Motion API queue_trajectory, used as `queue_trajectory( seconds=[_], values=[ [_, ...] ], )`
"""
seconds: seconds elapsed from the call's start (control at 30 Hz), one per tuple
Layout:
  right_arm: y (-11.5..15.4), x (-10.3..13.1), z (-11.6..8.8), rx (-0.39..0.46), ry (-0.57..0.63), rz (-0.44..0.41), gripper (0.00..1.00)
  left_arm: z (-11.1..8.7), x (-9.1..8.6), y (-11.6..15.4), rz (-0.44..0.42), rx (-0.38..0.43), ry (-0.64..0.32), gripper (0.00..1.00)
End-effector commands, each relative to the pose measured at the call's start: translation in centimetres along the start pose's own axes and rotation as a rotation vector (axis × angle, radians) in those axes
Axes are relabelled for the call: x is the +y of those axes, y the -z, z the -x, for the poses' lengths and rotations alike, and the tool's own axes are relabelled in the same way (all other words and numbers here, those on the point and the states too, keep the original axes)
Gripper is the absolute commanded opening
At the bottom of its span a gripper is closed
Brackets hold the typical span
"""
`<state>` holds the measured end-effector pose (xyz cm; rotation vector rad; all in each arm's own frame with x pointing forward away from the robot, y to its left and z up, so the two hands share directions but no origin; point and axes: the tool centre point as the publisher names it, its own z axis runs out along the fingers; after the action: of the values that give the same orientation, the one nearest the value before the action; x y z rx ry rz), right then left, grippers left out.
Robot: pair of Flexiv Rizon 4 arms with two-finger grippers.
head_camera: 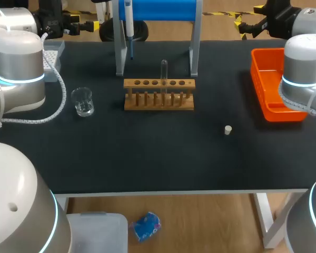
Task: Invert the test tube, pick up the pipette, mount the tip to pipette, aspirate from beaker and dispense into the tube, eject the tip, return the pipette, and cap with the stopper.
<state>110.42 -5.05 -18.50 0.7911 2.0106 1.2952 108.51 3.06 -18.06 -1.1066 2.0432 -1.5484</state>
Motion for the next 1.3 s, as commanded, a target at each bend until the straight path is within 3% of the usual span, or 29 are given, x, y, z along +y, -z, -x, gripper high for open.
queue_trajectory(
  seconds=[0.03, 0.47, 0.83, 1.03, 1.3],
  values=[
    [0.0, 0.1, 0.0, 0.0, 0.0, -0.003, 1.0, -0.1, 0.1, 0.0, -0.004, -0.004, -0.001, 1.0],
    [0.1, 0.1, -0.1, 0.012, 0.004, 0.001, 1.0, -0.3, 0.1, 0.0, -0.003, 0.007, -0.009, 1.0],
    [2.2, 1.3, -1.8, 0.193, 0.054, 0.061, 1.0, -2.2, 0.1, 1.7, 0.013, 0.178, -0.125, 1.0],
    [3.5, 1.6, -4.2, 0.366, 0.112, 0.097, 1.0, -3.9, 0.5, 2.4, 0.032, 0.347, -0.208, 1.0],
    [5.3, 1.9, -6.6, 0.59, 0.16, 0.125, 1.0, -5.1, 1.0, 2.8, 0.061, 0.457, -0.287, 1.0]
  ],
)
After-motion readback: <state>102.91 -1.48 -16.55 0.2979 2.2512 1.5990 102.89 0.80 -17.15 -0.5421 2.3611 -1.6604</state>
